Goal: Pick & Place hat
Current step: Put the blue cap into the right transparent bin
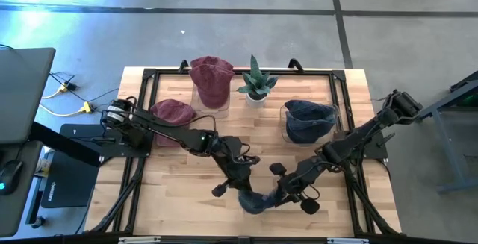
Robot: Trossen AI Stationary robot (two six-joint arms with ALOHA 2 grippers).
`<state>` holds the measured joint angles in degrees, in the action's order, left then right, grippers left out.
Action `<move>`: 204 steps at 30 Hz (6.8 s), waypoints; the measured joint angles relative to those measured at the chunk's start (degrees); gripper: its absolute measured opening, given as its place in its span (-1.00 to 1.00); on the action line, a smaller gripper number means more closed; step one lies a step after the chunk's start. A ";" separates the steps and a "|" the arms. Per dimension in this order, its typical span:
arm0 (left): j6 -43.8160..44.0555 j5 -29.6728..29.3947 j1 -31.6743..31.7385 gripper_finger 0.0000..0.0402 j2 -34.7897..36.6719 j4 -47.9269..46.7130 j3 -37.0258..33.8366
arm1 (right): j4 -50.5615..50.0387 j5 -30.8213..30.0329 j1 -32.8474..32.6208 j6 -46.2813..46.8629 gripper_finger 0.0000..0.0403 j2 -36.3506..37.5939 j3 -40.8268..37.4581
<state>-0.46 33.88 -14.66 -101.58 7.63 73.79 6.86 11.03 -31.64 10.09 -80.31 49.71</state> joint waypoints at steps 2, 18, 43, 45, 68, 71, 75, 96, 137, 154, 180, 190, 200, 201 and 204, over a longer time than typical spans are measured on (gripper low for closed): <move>-0.74 -0.20 0.00 -0.97 0.18 0.35 0.15 | -1.42 -1.60 -0.22 -0.73 -0.82 0.04 0.00; 2.73 -5.99 0.04 -0.17 -1.26 -1.67 0.08 | -4.50 -7.76 -0.24 -4.08 -0.96 0.09 0.02; -1.72 1.74 0.02 -0.91 -3.89 0.07 0.10 | -7.92 -1.05 -1.78 0.57 -0.68 2.84 0.09; -2.47 1.33 0.02 -0.95 -3.41 -0.58 0.00 | -7.66 -2.59 -1.77 1.98 -0.53 2.84 0.09; -2.67 -4.10 0.02 -1.00 -2.69 2.90 0.06 | -4.18 -17.95 -1.77 4.66 -0.38 0.92 0.11; -2.24 -4.00 0.02 -1.00 -2.69 2.92 0.06 | -4.08 -17.95 -1.77 4.67 -0.66 0.92 0.11; -1.85 -2.02 0.27 -0.90 -2.69 2.91 0.06 | -5.01 -17.92 -1.77 3.18 -0.95 0.92 0.92; -11.46 -29.56 1.35 -0.53 8.96 -34.99 0.17 | -77.72 -43.96 -7.41 21.21 -0.97 1.35 32.16; -1.83 -55.95 -6.75 -0.77 9.75 -31.42 -12.14 | -96.82 -70.24 4.30 -17.03 -0.98 1.48 30.15; -0.77 -53.88 -6.81 -0.77 9.75 -30.83 -12.10 | -96.88 -65.39 0.92 -21.90 -0.99 2.25 30.54; -3.24 -60.44 -10.84 -0.77 9.71 -25.08 -12.03 | -96.86 -43.92 -9.51 32.47 -0.99 2.27 28.97; -3.77 -60.46 -10.84 -0.77 9.71 -25.17 -12.03 | -96.84 -38.13 -8.15 43.34 -1.00 2.27 32.34; -2.63 -60.39 -10.86 -0.77 9.71 -25.92 -12.03 | -96.86 -31.59 -0.49 55.17 -1.00 3.25 26.24; -2.45 -60.39 -10.86 -0.77 9.71 -26.18 -12.03 | -96.86 -31.27 -0.27 56.90 -1.00 3.24 25.21; -2.28 -60.43 -10.86 -0.77 9.71 -26.22 -12.03 | -96.86 -32.73 0.96 60.53 -1.00 3.23 22.59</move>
<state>-2.74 -26.55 -25.52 -91.88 -18.59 61.76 -90.00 -21.70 -30.68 70.62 -77.08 72.30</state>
